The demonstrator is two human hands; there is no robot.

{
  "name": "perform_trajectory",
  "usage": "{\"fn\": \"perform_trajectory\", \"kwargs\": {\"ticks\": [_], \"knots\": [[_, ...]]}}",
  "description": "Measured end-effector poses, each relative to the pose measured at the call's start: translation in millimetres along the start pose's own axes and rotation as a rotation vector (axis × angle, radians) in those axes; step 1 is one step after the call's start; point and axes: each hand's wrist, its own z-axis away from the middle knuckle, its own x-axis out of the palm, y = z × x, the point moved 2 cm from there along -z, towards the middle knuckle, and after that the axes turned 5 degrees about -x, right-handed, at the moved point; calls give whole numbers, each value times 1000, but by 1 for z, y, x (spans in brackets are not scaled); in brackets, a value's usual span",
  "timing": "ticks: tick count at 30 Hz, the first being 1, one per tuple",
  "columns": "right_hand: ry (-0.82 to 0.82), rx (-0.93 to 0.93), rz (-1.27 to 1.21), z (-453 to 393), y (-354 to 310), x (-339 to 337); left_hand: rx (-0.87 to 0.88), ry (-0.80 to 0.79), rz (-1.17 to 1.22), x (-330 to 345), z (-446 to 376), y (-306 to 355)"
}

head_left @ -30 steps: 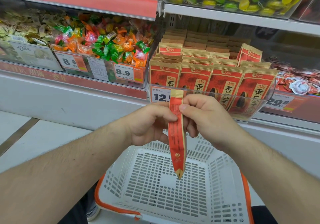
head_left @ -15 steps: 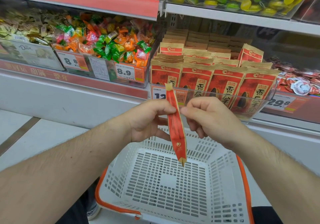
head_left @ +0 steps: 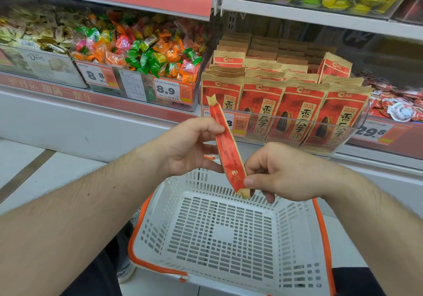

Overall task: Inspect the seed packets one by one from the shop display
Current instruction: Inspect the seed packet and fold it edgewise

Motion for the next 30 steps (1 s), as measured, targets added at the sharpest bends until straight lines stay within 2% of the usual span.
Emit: {"fn": "perform_trajectory", "kwargs": {"ticks": [5,7,12,14,16,18,20,25,30], "knots": [[-2,-21,-15,-1,3,0,-12,2,0,-1,-2,0],[32,-42,-104,-3,5,0,-4,-12,-3,-1,-2,0],[335,12,-324,-9,19,-7,53,-148,2,0,1,1],[304,77,-503,-13,24,-3,64,-221,31,3,2,0],[238,27,-593,-16,23,6,66,-254,73,5,1,0],[270,-49,-609,-17,19,10,82,-252,87,6,1,0],[362,-40,-594,-19,17,9,121,-209,87,5,0,3],[453,20,-510,-22,18,10,253,96,-66,-1,-3,4],[547,66,-624,-23,23,7,298,212,-126,-1,-3,4]]}}
